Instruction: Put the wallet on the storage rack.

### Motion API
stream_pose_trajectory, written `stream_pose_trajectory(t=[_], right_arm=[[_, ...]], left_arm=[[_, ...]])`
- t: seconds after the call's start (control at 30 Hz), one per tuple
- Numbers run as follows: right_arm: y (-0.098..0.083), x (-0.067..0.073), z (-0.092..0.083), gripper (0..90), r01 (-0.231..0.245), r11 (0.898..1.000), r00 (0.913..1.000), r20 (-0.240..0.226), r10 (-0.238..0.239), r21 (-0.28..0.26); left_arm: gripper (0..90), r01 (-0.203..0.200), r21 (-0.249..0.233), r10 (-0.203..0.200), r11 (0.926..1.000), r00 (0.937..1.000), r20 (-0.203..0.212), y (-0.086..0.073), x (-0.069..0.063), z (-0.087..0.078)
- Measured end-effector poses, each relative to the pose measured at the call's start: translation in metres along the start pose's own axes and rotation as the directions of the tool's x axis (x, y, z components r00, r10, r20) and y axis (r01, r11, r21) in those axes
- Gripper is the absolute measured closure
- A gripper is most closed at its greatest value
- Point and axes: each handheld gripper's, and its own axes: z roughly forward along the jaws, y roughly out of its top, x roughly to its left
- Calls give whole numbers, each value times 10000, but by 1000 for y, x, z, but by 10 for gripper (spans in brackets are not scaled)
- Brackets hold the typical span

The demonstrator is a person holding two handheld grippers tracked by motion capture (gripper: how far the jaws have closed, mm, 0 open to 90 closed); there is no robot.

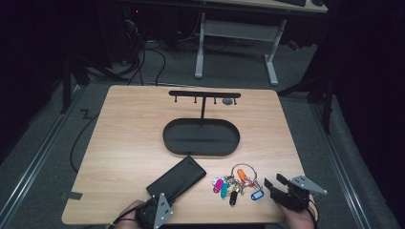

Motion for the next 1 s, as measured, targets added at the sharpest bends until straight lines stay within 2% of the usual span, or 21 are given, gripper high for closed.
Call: stream_pose_trajectory(t=[0.17,0.33,0.47,0.57,0.8,0.83,0.93,1.0], right_arm=[[0,-2,-1,410,21,10000,10000,6,-21,-53],[0,-2,-3,410,-78,9999,10000,40,78,-103],[0,-4,-4,410,-85,9999,9999,52,86,-126],[0,-3,-2,410,-113,9999,9999,28,113,-96],[0,-2,-2,410,-100,9999,9999,42,101,-83],[0,-3,-2,410,-144,9999,9999,38,144,-57],[0,-3,-2,411,-173,9998,9998,35,173,-47],[0,-2,-2,411,-148,9999,9999,31,148,-50]], left_arm=[[784,-27,-3,27,10000,10000,-80,1,0,-1],[791,270,-258,-273,9993,9996,-93,2,4,-8],[805,408,-542,-423,9977,9988,-261,3,8,-15],[808,864,-813,-879,9929,9960,-141,2,15,-19],[814,1071,-1110,-1104,9880,9936,-242,2,20,-26],[815,1220,-1237,-1257,9848,9918,-219,1,22,-29],[816,1315,-1337,-1358,9823,9905,-236,1,24,-31],[817,1448,-1540,-1504,9774,9883,-253,2,26,-35]])
